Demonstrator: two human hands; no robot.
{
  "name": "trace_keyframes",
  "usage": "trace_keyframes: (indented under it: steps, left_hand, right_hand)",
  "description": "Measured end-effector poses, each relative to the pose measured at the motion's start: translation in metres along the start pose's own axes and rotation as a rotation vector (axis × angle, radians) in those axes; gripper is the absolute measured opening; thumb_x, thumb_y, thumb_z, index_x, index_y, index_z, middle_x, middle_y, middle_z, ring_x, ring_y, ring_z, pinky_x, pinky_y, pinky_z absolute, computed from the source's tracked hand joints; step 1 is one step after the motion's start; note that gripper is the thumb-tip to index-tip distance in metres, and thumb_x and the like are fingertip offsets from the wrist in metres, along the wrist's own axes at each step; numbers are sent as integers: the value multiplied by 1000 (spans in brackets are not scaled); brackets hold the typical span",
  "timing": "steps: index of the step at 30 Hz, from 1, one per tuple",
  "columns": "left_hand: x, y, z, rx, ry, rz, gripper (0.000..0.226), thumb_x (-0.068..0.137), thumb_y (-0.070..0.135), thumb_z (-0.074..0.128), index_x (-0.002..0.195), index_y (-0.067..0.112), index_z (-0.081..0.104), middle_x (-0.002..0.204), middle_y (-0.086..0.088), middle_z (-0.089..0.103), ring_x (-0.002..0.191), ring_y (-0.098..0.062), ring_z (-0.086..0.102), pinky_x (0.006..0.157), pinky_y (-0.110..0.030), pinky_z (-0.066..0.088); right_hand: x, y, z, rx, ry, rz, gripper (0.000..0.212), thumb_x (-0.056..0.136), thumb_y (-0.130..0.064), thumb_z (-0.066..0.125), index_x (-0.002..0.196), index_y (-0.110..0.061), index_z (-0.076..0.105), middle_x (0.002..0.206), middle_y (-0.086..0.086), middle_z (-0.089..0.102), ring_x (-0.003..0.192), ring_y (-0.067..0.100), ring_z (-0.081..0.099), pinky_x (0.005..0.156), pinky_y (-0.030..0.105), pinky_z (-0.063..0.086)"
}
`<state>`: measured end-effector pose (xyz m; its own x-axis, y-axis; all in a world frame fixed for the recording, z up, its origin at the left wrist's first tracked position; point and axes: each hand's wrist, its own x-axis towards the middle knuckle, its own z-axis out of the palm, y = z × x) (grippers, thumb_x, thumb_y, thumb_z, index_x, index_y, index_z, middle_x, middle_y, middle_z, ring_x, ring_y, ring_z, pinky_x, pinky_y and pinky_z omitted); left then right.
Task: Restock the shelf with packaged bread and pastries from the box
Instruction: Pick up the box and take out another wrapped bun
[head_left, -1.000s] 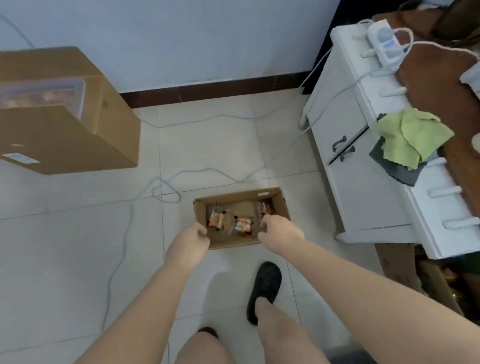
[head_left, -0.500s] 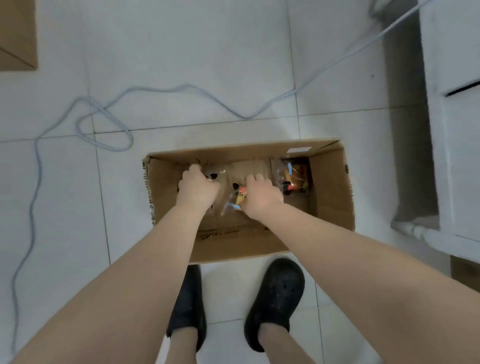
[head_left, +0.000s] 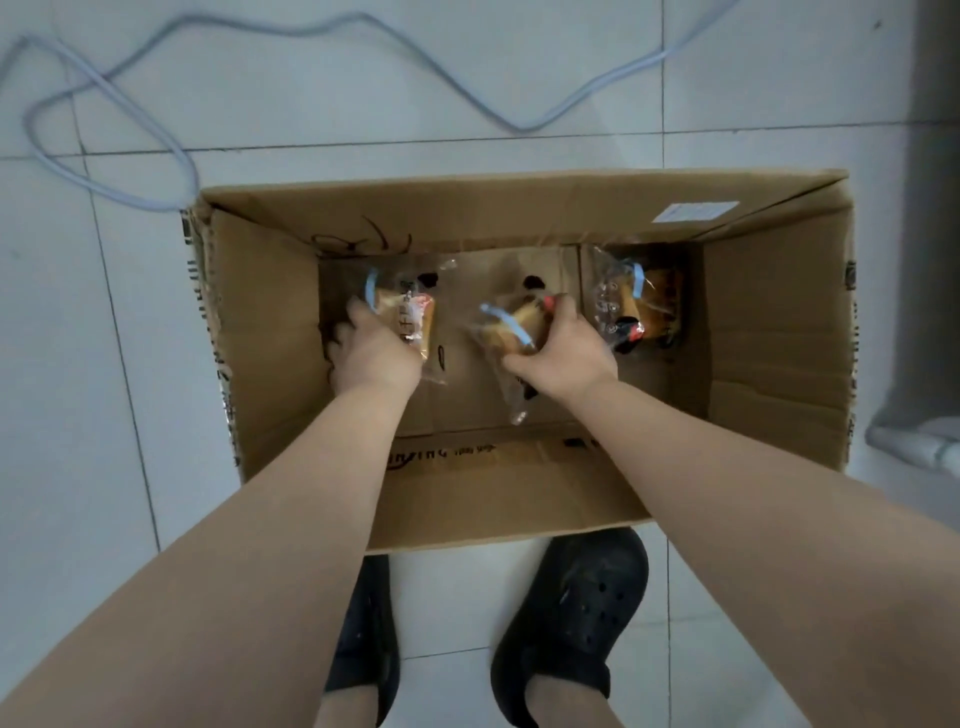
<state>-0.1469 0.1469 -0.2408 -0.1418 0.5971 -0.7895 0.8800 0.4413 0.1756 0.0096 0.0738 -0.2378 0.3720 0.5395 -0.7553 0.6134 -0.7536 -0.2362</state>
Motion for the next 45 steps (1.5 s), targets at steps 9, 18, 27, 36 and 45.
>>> trace_keyframes:
  steps: [9,18,27,36,45]
  left_hand:
    - [-13,31,8,-402,-161,62,46,102,37,27,140,16,43,143,-12,47,129,-28,45,103,-33,35]
    - [-65,9,6,-1366,-352,-615,88,81,59,57,151,25,16,156,-15,20,143,-35,23,115,-53,23]
    - [-33,24,30,-979,-426,-468,57,87,29,65,138,15,43,136,-8,53,126,-24,48,100,-37,41]
    - [-29,-4,37,-929,-363,-428,129,27,68,83,140,21,41,131,-2,58,119,-22,55,105,-41,42]
    - [-86,9,13,-854,-432,-332,89,60,64,73,133,20,48,121,-3,64,111,-22,60,105,-39,42]
  right_hand:
    - [-11,-42,-9,233,-8,8,107,78,-62,61,151,-26,-8,160,5,6,145,27,20,106,41,34]
    - [10,-42,-23,111,-91,-10,56,98,-37,35,150,-24,17,161,4,-4,130,33,46,74,35,53]
    - [38,-44,-58,177,-426,10,70,89,-42,60,146,-13,33,153,5,34,138,23,34,106,31,32]
    - [31,-38,-36,133,-727,33,78,82,-43,67,146,-17,33,154,4,32,142,22,29,114,36,23]
    - [-37,-32,-58,398,-553,116,60,81,-36,67,135,-20,50,138,1,49,126,19,44,93,29,34]
